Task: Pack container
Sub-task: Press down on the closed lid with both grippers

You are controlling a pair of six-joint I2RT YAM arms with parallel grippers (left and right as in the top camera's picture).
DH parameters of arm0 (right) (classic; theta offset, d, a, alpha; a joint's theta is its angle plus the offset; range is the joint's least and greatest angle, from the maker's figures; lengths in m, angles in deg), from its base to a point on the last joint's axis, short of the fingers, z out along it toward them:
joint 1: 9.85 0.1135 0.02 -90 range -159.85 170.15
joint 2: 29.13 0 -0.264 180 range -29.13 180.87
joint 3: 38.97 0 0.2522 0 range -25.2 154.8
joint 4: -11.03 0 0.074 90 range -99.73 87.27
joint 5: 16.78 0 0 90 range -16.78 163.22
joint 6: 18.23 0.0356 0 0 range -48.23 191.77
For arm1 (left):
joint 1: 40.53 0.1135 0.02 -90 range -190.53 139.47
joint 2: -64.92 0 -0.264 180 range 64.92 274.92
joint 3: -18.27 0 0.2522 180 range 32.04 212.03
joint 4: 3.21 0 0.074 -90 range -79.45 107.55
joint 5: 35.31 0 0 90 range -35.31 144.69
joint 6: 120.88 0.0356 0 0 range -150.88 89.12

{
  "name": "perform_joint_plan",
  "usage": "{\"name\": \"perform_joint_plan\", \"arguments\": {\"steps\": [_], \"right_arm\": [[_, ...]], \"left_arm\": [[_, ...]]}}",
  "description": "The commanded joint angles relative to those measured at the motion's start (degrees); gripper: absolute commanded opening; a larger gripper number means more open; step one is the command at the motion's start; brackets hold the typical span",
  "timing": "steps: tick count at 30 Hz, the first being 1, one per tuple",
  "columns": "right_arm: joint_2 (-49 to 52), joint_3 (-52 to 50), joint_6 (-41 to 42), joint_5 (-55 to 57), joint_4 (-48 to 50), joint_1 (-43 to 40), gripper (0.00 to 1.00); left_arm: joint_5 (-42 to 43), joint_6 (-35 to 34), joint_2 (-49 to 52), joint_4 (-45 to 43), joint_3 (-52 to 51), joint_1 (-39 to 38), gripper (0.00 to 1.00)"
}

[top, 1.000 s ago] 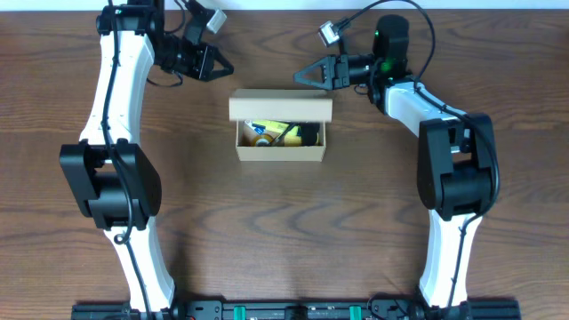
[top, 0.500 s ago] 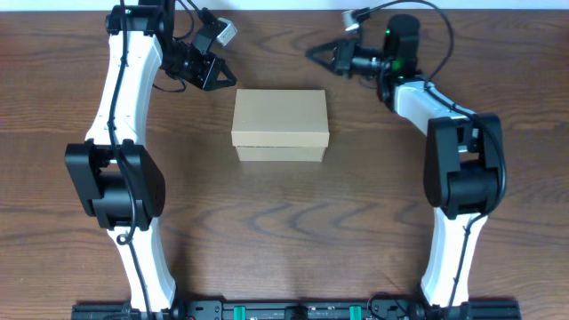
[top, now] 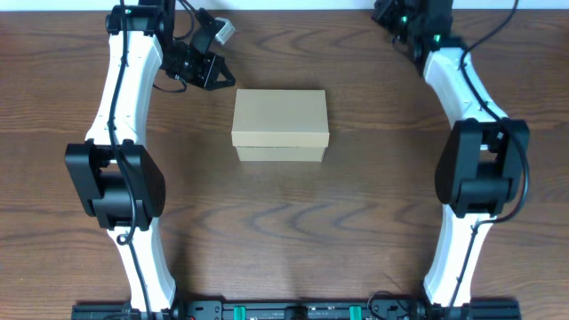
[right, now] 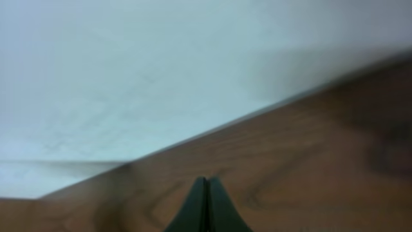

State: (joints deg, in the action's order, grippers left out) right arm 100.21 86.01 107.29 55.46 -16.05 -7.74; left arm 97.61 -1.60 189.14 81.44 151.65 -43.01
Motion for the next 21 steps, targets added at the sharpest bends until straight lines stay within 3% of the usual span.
{"name": "perform_joint_plan", "arguments": {"steps": [1, 6, 14, 21], "right_arm": [[-3.15, 9.68, -13.11, 1.18, -12.57, 3.13, 0.02], [-6.69, 18.18, -21.49, 1.16, -35.47, 9.14, 0.02], [-7.26, 17.44, -24.96, -0.83, -55.49, 18.58, 0.02], [-7.85, 17.33, -24.92, 5.51, -67.28, 23.17, 0.02]], "left_arm": [[-0.55, -1.18, -1.79, 1.86, 0.57, -0.33, 0.06], [-1.2, -1.16, -1.79, 5.9, 0.57, -0.7, 0.06], [-8.79, -1.2, -2.38, 9.64, 0.57, -4.42, 0.06], [-13.09, -1.22, -7.26, 10.32, 0.57, -5.05, 0.06]]}}
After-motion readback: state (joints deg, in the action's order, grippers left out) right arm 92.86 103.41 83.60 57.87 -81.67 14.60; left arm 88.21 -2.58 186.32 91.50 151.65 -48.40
